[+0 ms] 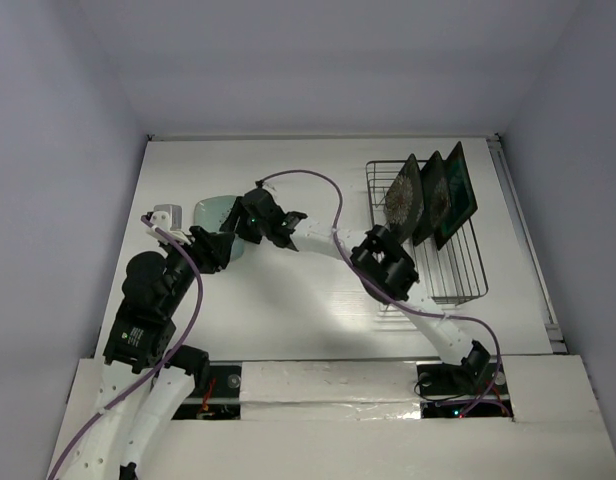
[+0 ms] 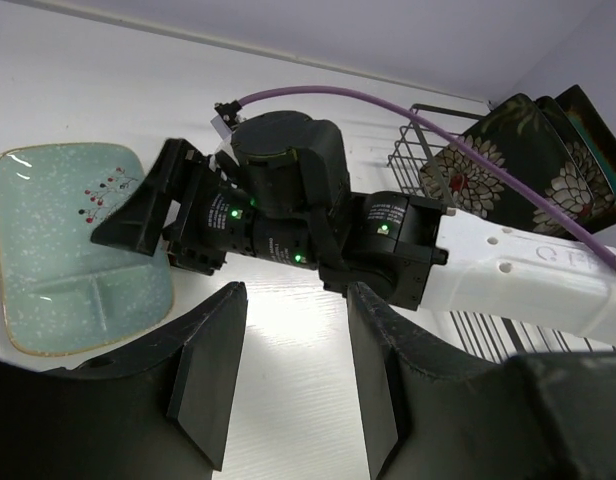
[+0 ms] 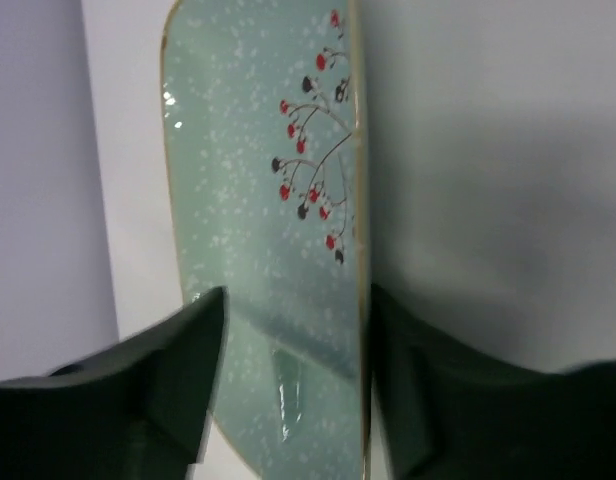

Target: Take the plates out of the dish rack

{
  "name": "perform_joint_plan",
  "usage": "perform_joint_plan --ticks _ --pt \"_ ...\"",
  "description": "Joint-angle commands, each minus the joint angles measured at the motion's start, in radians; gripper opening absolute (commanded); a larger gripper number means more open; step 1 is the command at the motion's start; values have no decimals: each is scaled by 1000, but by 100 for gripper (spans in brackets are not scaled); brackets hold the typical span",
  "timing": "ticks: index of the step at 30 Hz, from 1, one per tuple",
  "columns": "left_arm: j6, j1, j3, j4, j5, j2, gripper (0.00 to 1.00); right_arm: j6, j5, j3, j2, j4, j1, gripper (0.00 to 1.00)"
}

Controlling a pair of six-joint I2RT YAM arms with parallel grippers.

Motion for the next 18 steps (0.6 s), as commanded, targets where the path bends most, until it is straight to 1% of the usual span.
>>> perform_joint_plan --ticks 1,3,4,7,9,12,13,14,15,16,17,18 --pt "11 -6 3 39 13 8 41 -6 3 -37 -117 90 -2 72" --pt "10 -6 3 41 15 8 41 -30 -5 -81 -141 86 -2 81" --pt "11 -6 3 39 15 8 41 -40 -3 -92 -149 82 -2 88" --pt "10 -6 3 38 7 7 41 -93 -2 -103 -169 46 -2 96" --pt "11 -6 3 38 7 7 42 -122 1 -103 -184 15 -2 97" --pt "11 -6 5 36 0 7 42 -193 50 -126 -259 -20 -2 99" --pt "11 -6 5 38 -1 5 42 -248 73 -147 -285 -48 -2 98" --pt "11 -6 5 36 -2 5 42 -273 137 -157 -342 -69 -2 96" --pt "11 -6 6 36 -4 7 42 -299 165 -172 -376 -88 -2 93" --pt "13 -6 5 36 -4 5 42 -354 196 -221 -413 -100 -2 81" --pt "13 -6 5 38 -2 7 42 -378 225 -256 -454 -114 -2 66" --pt "13 -6 5 38 -4 7 42 -400 281 -290 -543 -123 -15 47"
